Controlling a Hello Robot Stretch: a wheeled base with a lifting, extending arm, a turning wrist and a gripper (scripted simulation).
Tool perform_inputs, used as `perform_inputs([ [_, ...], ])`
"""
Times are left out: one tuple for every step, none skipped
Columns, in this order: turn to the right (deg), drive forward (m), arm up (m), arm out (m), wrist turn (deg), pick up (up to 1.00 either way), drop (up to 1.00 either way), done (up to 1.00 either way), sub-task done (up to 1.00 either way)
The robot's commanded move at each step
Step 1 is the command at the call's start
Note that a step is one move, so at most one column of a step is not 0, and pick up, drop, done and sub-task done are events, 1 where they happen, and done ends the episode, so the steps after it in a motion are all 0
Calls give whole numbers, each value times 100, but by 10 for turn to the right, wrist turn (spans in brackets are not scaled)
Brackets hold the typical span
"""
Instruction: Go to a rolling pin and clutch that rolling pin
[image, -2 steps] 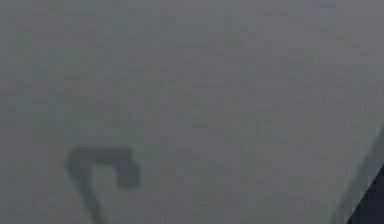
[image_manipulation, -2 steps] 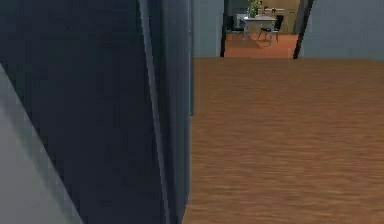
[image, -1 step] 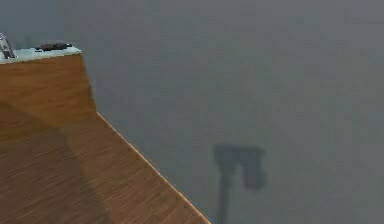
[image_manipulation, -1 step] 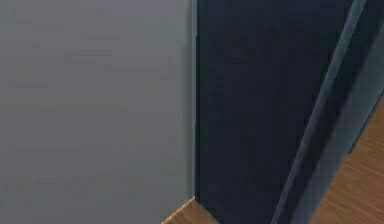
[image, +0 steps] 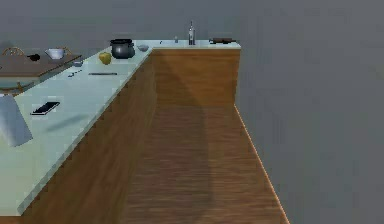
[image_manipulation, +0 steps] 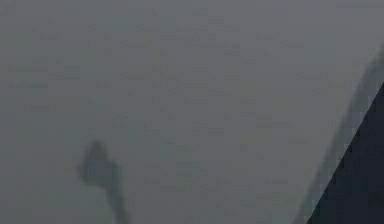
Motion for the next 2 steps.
perform_inputs([
  [0,100,0,0,0,0,0,0,0],
  [0,100,0,0,0,0,0,0,0],
])
